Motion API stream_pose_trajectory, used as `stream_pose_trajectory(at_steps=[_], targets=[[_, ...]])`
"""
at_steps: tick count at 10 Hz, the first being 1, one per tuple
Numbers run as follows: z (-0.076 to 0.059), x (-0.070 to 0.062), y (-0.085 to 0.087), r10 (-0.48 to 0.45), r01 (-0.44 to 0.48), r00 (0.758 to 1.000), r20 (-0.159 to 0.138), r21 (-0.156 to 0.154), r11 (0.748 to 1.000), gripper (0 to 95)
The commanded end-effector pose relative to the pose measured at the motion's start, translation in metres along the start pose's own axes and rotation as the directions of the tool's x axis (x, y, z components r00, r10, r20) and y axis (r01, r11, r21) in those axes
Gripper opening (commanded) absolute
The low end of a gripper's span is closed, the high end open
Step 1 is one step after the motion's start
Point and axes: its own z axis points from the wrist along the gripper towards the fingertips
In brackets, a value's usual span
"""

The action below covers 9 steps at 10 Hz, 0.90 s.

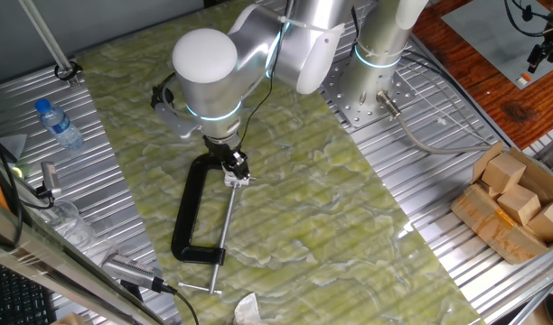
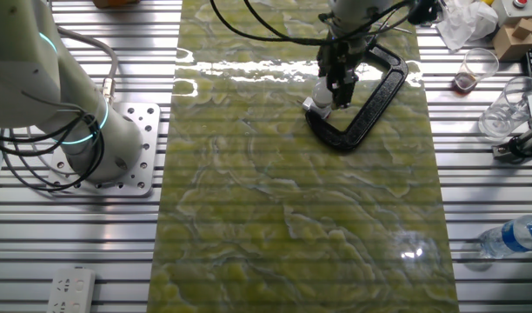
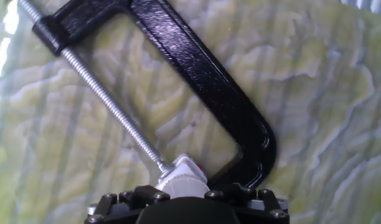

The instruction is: Install the light bulb by rotating it

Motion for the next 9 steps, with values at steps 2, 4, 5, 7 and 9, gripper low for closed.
stream_pose_trajectory(at_steps=[2,4,5,7,9], targets=[[-0.0018,0.0014,-0.0004,-0.402,0.403,0.915,0.039,-0.028,0.915,76.0],[-0.0018,0.0013,-0.0004,-0.574,0.577,0.816,0.070,-0.032,0.816,57.0],[-0.0018,0.0014,-0.0005,-0.628,0.633,0.773,0.086,-0.037,0.773,57.0],[-0.0019,0.0014,-0.0005,-0.669,0.673,0.739,0.083,-0.035,0.739,76.0],[-0.0019,0.0014,-0.0005,-0.680,0.684,0.728,0.084,-0.033,0.729,76.0]])
